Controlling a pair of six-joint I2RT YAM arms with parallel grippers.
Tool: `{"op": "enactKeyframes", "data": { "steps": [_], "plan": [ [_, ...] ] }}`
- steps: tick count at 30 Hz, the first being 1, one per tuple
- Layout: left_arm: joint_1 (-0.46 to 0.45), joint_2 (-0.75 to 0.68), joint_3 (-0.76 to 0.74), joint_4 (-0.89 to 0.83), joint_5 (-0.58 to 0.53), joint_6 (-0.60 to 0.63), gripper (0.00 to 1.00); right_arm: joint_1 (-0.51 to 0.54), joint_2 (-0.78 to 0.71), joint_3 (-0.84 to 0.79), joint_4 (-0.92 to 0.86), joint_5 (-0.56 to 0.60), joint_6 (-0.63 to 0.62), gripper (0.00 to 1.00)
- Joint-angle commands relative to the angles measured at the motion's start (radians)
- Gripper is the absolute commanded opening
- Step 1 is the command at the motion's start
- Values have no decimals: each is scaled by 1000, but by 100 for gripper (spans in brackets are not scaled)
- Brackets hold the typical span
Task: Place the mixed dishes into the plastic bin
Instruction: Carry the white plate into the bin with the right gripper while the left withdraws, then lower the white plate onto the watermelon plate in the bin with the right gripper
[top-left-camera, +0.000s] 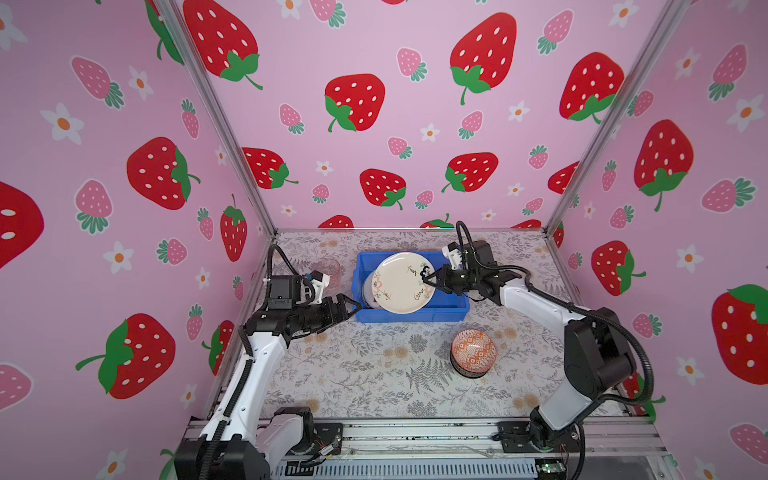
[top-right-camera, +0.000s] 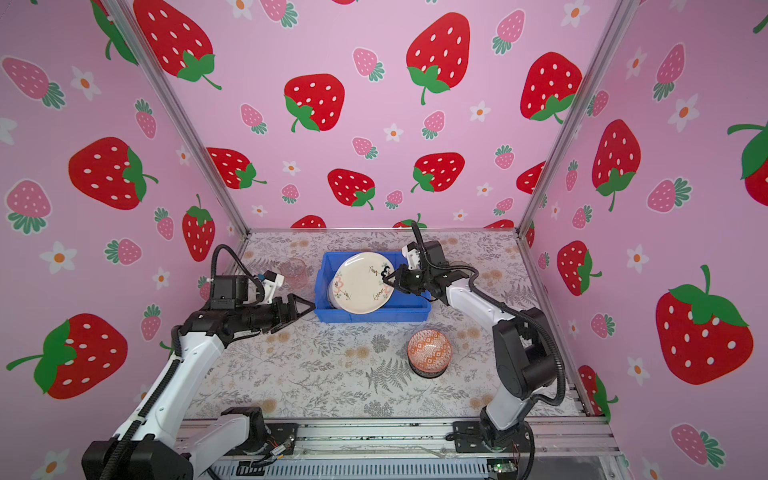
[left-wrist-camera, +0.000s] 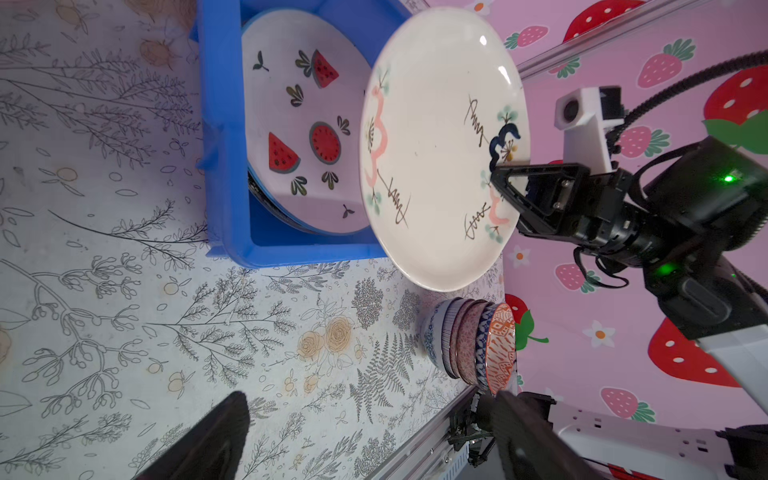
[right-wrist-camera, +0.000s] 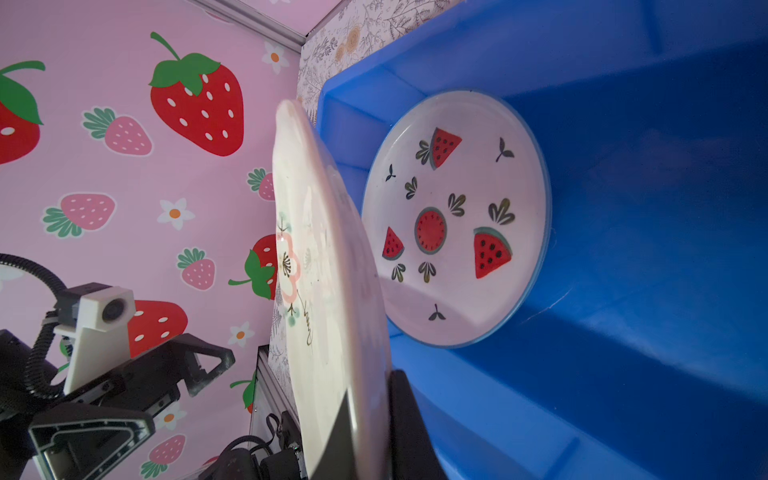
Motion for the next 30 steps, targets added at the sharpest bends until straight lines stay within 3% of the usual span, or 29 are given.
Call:
{"op": "enactKeyframes", "data": {
  "steps": [1, 30],
  "plan": [
    [4, 0, -1, 49, -4, -2, 94, -5, 18, 78, 109, -14, 25, 0],
    [28, 48, -6, 54, 11, -10, 94, 22, 301, 206, 218, -8, 101, 0]
  ]
}}
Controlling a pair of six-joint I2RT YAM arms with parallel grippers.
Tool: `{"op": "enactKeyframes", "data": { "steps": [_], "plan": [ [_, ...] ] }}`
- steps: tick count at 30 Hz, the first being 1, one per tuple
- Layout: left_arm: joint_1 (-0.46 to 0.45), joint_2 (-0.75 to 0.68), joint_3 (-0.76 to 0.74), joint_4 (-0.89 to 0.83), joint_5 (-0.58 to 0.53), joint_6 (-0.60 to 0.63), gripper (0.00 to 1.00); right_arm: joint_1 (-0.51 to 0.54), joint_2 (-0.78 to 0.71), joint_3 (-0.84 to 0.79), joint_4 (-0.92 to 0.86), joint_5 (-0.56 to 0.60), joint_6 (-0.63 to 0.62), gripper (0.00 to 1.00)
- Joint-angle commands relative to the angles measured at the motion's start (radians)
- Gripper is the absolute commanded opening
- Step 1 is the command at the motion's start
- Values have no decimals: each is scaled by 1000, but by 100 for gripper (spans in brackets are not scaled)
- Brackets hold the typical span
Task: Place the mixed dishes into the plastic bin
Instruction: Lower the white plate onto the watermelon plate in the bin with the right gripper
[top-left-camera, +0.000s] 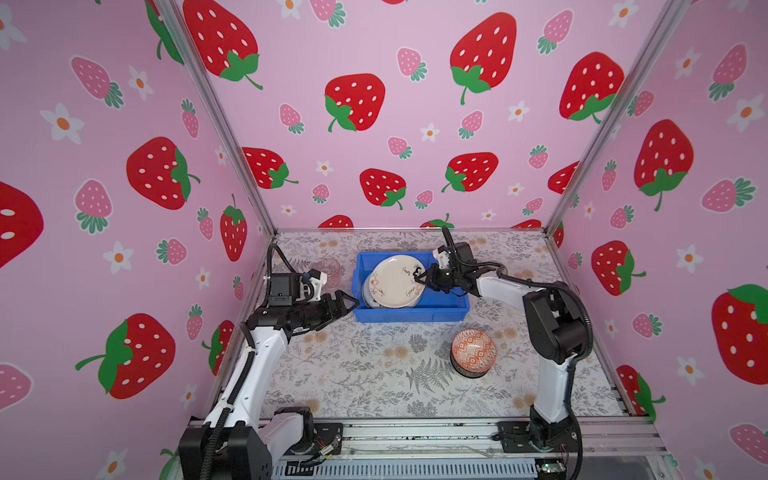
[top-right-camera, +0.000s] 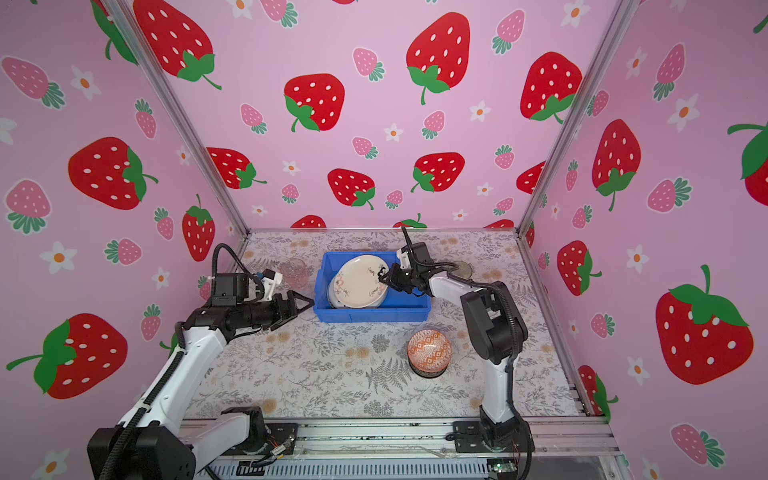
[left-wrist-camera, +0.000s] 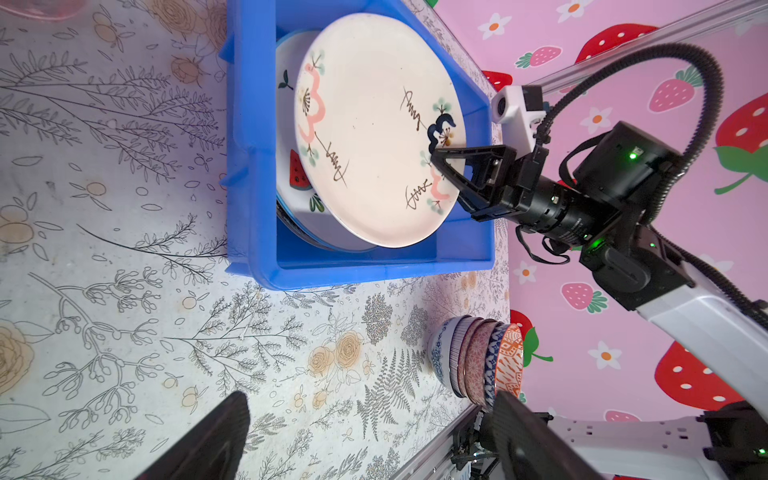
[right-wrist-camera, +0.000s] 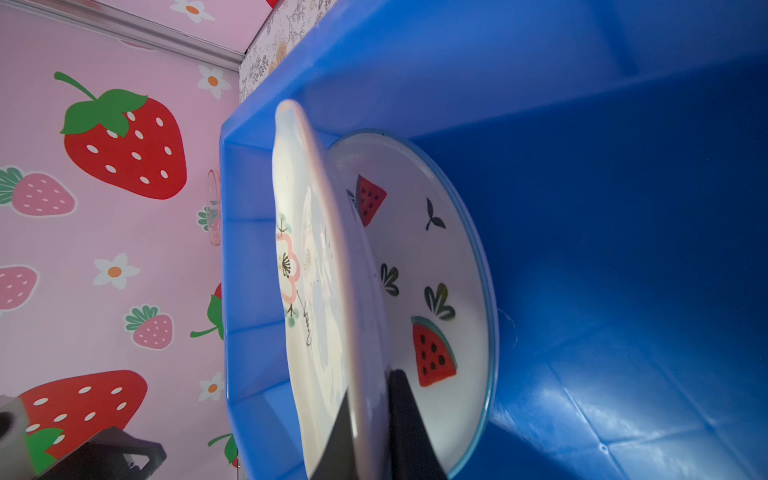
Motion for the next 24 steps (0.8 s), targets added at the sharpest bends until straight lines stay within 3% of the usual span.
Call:
{"op": "enactKeyframes", "data": {
  "steps": [1, 18, 24],
  "plan": [
    [7, 5, -6, 9, 26, 7, 94, 15, 7, 72, 114, -43, 33, 0],
    [8, 12, -6, -1, 21, 10, 93, 40, 94, 122, 94, -34, 23, 0],
    [9, 16, -6, -8, 18, 10, 93, 39, 97, 139, 16, 7, -39, 18]
  ]
}}
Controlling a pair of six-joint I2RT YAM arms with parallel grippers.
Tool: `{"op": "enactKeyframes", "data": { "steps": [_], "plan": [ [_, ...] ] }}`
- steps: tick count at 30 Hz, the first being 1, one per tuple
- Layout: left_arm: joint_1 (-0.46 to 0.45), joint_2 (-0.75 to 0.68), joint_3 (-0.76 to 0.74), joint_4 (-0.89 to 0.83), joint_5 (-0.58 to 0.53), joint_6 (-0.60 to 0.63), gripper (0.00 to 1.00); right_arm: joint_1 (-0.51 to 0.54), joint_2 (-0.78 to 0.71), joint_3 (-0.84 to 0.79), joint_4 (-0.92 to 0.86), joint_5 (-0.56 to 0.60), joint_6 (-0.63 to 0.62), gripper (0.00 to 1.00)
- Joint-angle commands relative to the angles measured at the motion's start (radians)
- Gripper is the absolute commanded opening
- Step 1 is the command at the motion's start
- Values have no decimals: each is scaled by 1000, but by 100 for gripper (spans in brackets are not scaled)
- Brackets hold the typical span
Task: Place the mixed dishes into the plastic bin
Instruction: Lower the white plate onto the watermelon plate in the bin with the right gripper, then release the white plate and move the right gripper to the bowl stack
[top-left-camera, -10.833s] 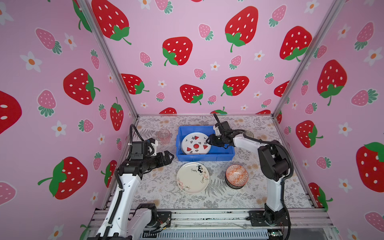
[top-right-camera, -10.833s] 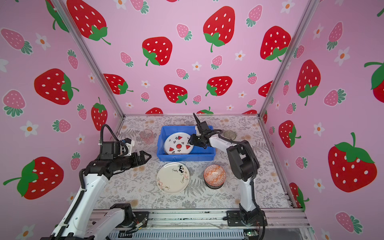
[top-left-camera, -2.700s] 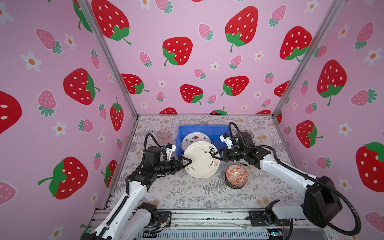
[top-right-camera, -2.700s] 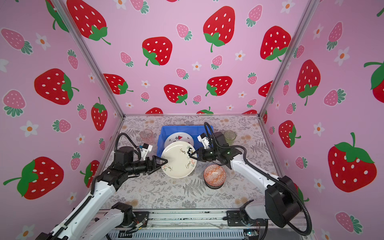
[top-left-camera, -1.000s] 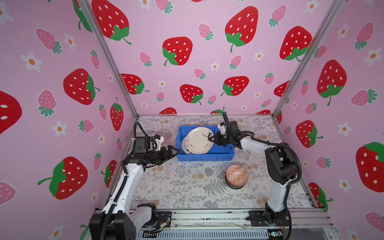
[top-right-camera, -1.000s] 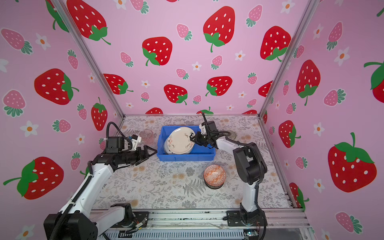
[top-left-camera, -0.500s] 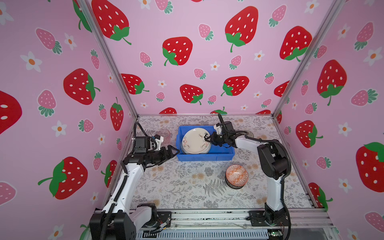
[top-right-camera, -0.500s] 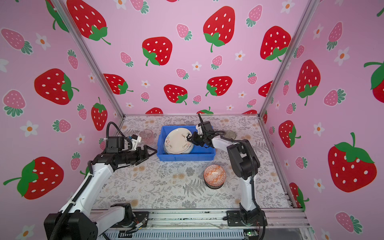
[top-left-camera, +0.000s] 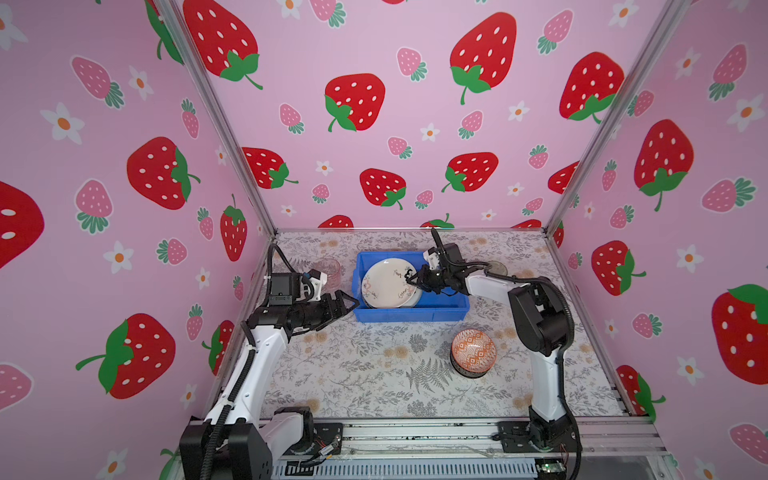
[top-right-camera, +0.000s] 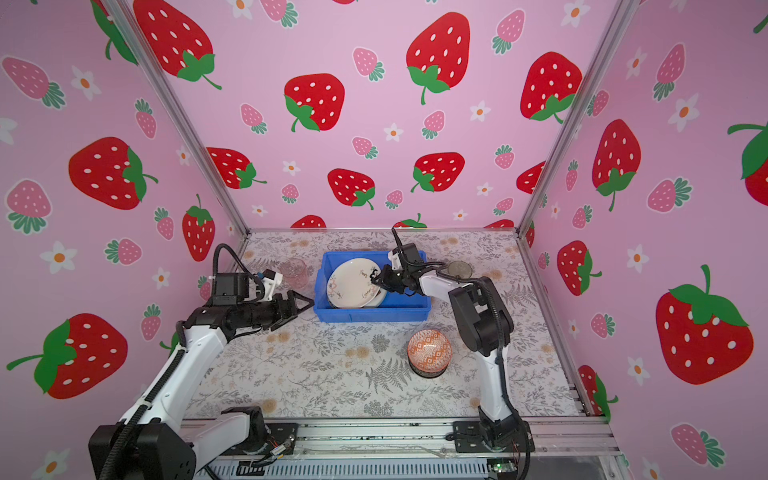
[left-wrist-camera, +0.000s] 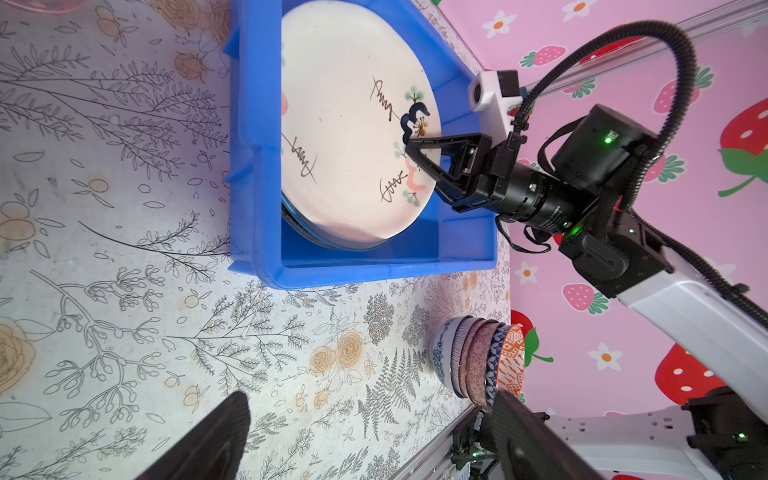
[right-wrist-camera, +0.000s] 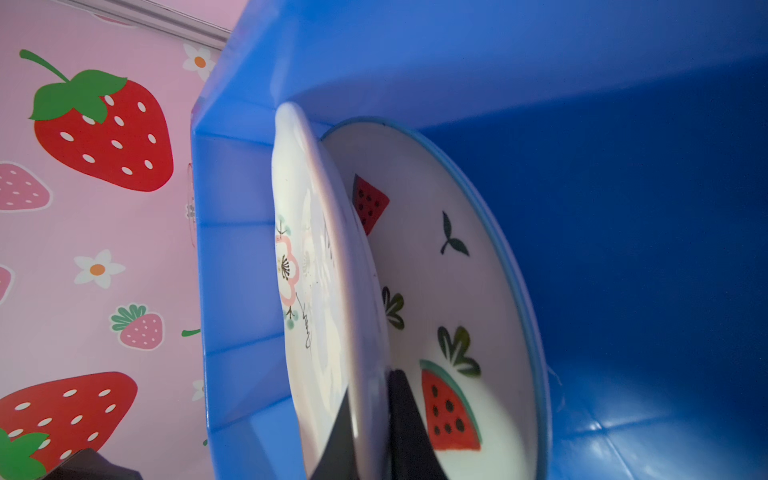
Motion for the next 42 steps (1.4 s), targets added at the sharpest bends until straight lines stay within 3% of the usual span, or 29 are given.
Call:
{"op": "enactKeyframes", "data": {
  "steps": [1, 6, 12, 20, 42],
  "plan": [
    [7, 3, -6, -8, 20, 10, 93, 7, -10, 51, 9, 18, -46, 23],
    [6, 5, -5, -16, 7, 13, 93, 7, -21, 61, -50, 66, -94, 39],
    [6, 9, -5, -23, -2, 13, 93, 8, -45, 71, -116, 135, -145, 46],
    [6, 13, -7, -29, -6, 12, 93, 14, -94, 91, -194, 230, -210, 48],
    [4, 34, -16, -69, -89, 11, 93, 63, -295, 60, -350, 359, -329, 51]
  ]
}}
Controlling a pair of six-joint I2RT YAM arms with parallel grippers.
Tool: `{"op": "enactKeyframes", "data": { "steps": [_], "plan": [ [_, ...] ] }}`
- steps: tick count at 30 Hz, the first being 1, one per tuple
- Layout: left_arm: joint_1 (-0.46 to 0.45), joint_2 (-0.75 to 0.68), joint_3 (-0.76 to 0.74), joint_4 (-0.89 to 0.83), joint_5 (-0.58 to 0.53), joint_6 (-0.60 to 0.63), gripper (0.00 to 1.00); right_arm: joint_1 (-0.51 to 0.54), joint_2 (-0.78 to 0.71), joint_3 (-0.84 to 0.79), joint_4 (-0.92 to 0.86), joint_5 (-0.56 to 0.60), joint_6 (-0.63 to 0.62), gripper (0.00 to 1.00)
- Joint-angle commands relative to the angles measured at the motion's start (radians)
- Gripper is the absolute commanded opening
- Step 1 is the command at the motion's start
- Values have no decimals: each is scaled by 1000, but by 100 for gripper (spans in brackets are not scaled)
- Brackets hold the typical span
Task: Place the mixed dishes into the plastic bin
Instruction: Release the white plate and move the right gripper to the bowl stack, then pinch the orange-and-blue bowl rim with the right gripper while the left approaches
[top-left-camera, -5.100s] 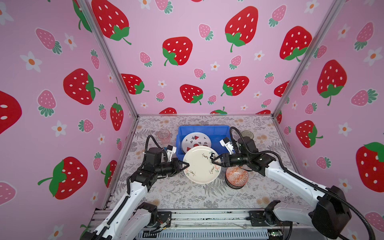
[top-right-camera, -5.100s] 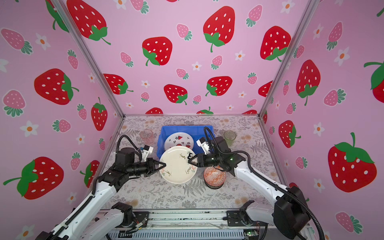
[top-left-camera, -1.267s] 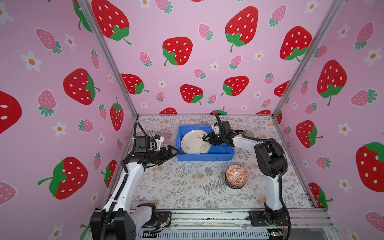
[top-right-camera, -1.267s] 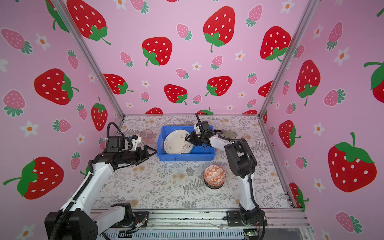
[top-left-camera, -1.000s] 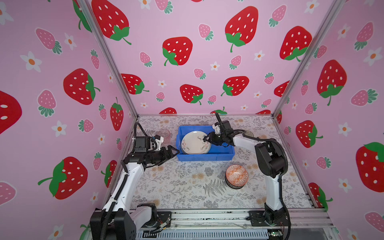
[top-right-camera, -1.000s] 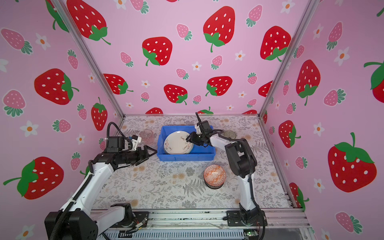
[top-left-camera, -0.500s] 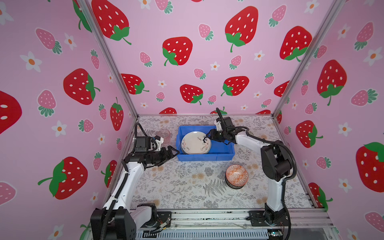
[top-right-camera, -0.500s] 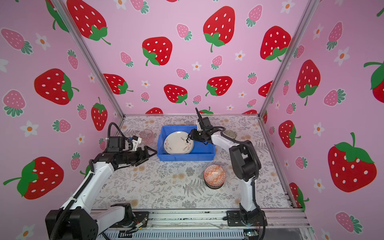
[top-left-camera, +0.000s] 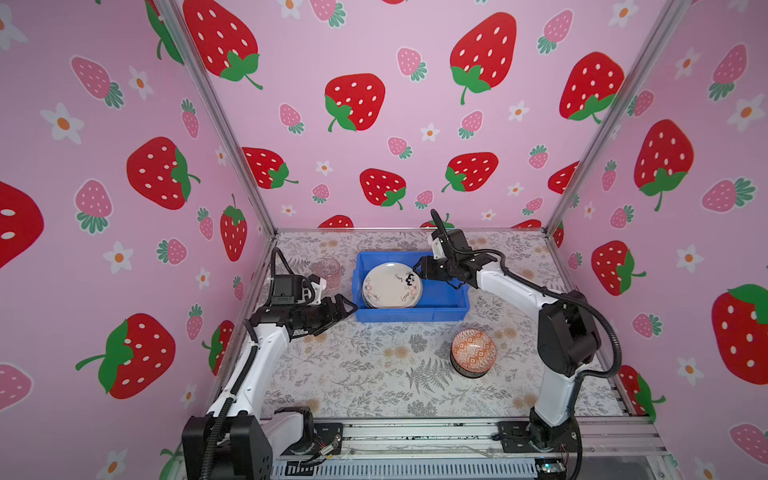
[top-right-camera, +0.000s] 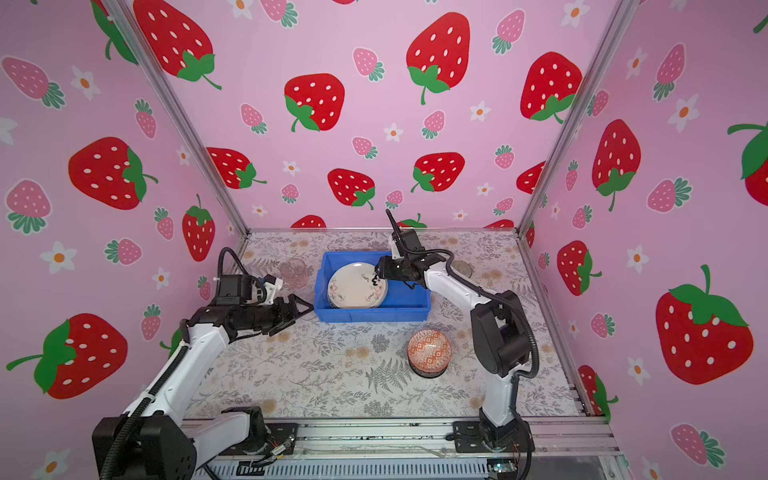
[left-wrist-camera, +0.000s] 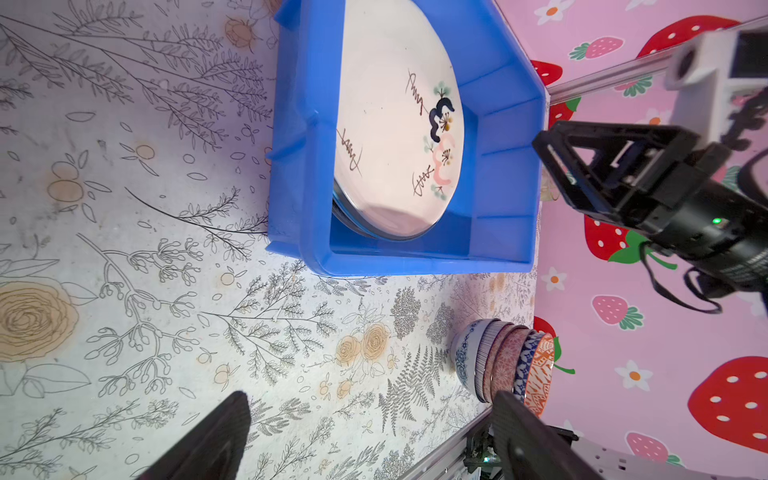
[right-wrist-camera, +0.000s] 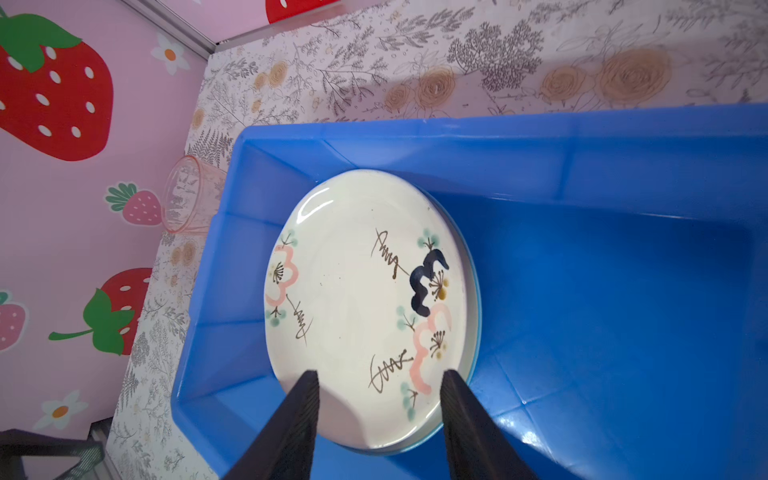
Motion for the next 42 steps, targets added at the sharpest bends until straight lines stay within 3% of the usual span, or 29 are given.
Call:
{"op": "enactKeyframes", "data": {
  "steps": [1, 5, 16, 22, 27, 33, 42],
  "plan": [
    [4, 7, 2, -36, -24, 10, 93, 8, -73, -20, -38, 42, -30, 51],
    [5, 3, 2, -38, -42, 11, 93, 13, -122, -66, -36, 53, -33, 51],
    [1, -20, -7, -34, -52, 7, 93, 31, -283, -169, -103, 108, -60, 64],
    [-30, -48, -16, -31, -68, 1, 93, 45, -368, -193, -207, 128, -78, 87],
    [-75, -61, -9, -33, -105, 7, 93, 66, -461, -240, -298, 171, -65, 99],
    [-154, -76, -3, -15, -143, -36, 93, 93, -637, -334, -421, 249, 17, 99],
    [-368, -36, 69, 97, -155, -183, 94, 96, -858, -427, -665, 343, 137, 99]
  ]
}}
